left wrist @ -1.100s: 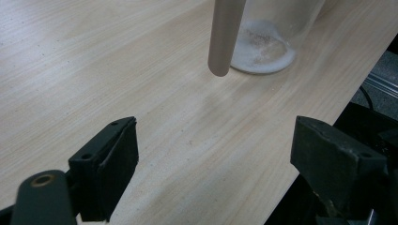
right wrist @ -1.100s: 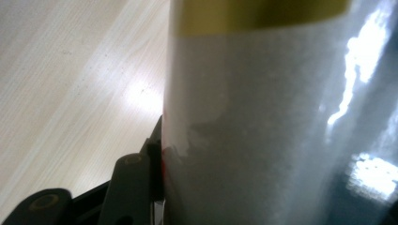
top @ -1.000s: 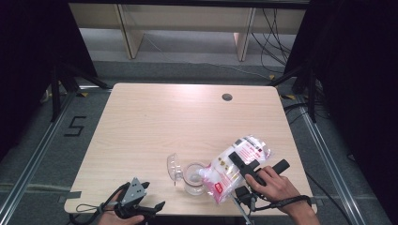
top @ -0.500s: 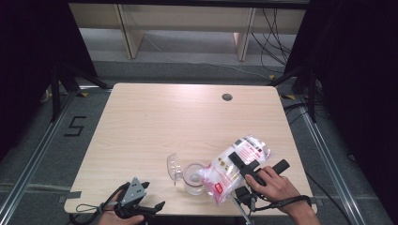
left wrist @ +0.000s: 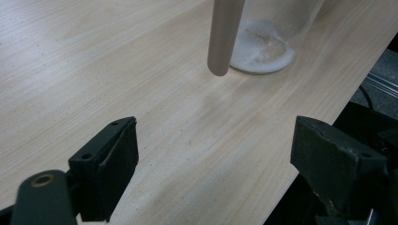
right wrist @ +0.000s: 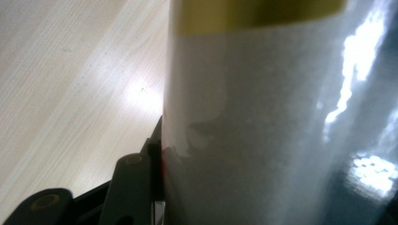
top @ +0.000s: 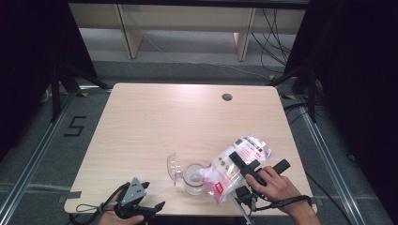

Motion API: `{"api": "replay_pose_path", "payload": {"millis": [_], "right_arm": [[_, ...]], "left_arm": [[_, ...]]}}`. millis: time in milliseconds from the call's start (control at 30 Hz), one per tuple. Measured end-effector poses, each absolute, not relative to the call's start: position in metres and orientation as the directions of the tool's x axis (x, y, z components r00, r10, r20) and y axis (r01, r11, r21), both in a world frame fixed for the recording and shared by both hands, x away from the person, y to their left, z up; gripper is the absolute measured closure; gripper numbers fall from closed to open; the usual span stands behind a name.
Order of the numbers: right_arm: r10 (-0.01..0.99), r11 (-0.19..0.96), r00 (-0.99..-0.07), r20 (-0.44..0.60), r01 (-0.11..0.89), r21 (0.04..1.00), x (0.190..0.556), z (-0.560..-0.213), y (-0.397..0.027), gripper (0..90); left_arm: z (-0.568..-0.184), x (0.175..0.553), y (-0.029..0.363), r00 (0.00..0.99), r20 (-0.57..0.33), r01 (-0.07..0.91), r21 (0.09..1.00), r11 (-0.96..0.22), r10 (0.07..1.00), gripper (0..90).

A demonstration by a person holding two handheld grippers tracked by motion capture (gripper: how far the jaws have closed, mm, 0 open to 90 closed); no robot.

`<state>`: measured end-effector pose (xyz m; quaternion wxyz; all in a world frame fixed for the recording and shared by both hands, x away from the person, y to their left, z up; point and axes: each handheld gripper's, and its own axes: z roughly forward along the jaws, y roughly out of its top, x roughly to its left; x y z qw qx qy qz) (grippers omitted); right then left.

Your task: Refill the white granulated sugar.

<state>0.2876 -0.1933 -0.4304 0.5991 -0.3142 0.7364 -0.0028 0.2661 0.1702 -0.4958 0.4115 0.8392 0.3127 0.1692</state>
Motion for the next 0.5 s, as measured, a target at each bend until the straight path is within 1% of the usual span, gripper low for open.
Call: {"api": "replay_pose_path", "payload": {"millis": [433,500], "right_arm": [[-0.459,0.804,-0.084,-0.885,-0.464,-0.372,0.2869,-0.4302,-0.1928,54.5],[-0.466,0.800,-0.078,-0.881,-0.462,-0.383,0.2869,-0.4290,-0.1929,54.6]], "left_arm": [[-0.4958,0.2662,0.1703,0.750,0.029,0.383,0.795,-0.469,0.661,15.2],[-0.4958,0.2662,0.1702,0.750,0.029,0.383,0.796,-0.469,0.661,15.2]]}}
